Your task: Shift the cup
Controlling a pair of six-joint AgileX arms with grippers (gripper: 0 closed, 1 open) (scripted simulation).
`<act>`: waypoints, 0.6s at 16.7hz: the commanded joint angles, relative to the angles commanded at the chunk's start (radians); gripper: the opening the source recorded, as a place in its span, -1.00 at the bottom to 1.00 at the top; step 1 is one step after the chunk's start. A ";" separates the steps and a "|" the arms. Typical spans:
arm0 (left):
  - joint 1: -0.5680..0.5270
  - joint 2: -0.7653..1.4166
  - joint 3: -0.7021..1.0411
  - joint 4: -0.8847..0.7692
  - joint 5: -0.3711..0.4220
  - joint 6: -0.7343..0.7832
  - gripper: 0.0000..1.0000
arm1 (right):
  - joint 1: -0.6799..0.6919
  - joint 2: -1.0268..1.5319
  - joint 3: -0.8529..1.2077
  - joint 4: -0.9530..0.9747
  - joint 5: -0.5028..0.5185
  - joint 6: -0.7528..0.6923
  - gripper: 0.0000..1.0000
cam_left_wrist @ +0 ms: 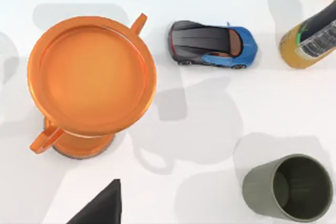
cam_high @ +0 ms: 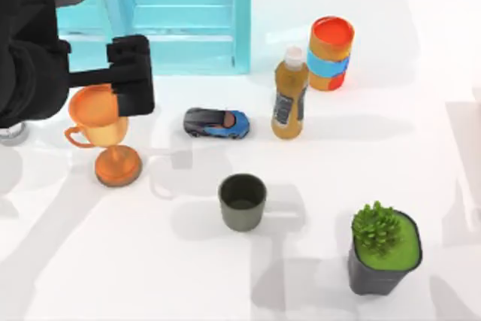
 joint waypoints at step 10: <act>-0.290 0.829 0.749 -0.521 0.000 -0.297 1.00 | 0.000 0.000 0.000 0.000 0.000 0.000 1.00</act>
